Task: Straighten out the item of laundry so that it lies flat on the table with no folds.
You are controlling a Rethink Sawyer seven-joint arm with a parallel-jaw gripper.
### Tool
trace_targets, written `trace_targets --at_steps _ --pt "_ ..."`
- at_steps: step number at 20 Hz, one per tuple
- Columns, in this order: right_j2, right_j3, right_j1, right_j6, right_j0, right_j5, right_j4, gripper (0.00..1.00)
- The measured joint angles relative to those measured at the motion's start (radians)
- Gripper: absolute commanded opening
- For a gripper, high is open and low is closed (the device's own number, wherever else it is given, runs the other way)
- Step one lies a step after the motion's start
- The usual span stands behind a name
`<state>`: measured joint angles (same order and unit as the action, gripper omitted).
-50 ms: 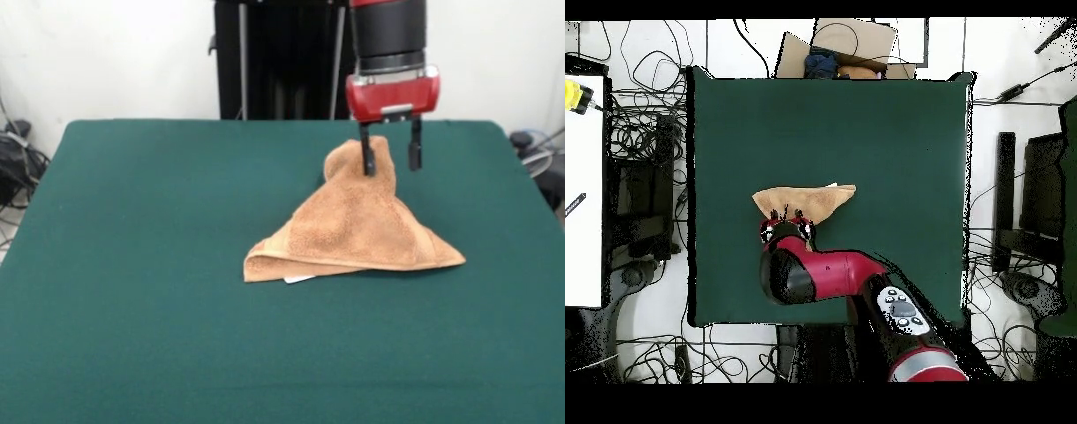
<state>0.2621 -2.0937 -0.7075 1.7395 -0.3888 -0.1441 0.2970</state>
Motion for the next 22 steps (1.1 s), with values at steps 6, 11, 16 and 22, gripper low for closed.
trace_targets --at_steps 6,11,16,22 --pt "0.012 0.001 0.063 0.0 -0.084 0.0 0.021 1.0" --pt "0.003 0.008 0.095 0.0 -0.094 -0.004 0.048 1.0" --pt "-0.015 0.026 0.125 0.0 -0.081 -0.027 0.086 1.0" --pt "-0.047 0.054 0.167 0.0 -0.035 -0.087 0.098 1.0"
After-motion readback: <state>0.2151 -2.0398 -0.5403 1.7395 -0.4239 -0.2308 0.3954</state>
